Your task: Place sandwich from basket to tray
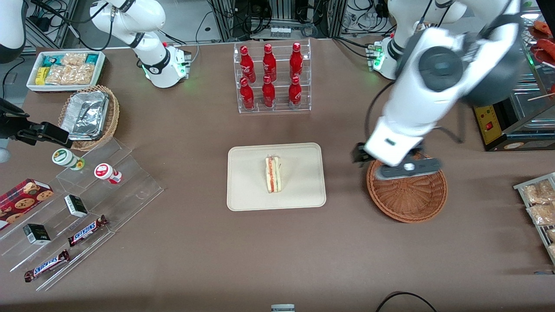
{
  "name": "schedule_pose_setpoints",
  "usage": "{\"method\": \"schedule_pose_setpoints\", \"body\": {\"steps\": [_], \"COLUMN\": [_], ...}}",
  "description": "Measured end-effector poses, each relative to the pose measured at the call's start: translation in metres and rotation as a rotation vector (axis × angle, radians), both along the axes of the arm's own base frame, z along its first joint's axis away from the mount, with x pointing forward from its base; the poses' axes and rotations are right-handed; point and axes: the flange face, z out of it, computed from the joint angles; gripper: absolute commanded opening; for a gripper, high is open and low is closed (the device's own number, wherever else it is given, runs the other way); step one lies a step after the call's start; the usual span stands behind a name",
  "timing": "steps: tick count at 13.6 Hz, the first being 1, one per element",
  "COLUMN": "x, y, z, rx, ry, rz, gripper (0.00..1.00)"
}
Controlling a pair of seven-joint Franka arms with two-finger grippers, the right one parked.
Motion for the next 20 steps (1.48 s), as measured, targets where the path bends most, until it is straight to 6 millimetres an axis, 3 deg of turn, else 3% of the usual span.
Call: {"method": "schedule_pose_setpoints", "body": {"steps": [3,7,11,15,20], "x": [-0.012,-0.05,-0.071,-0.069,-0.053], "y": [0.067,0.13,0.154,0.167,0.169], "z": [0.028,0.05,0.052,0.05,0.059], "rx": [0.012,0.042,0.037,0.029,0.022], "ry": [0.02,0.021,0.031,0.034,0.003], "rz": [-0.03,-0.099,-0.101,-0.096,-0.097], "gripper": [1.0,1.0,1.0,1.0,1.0]}}
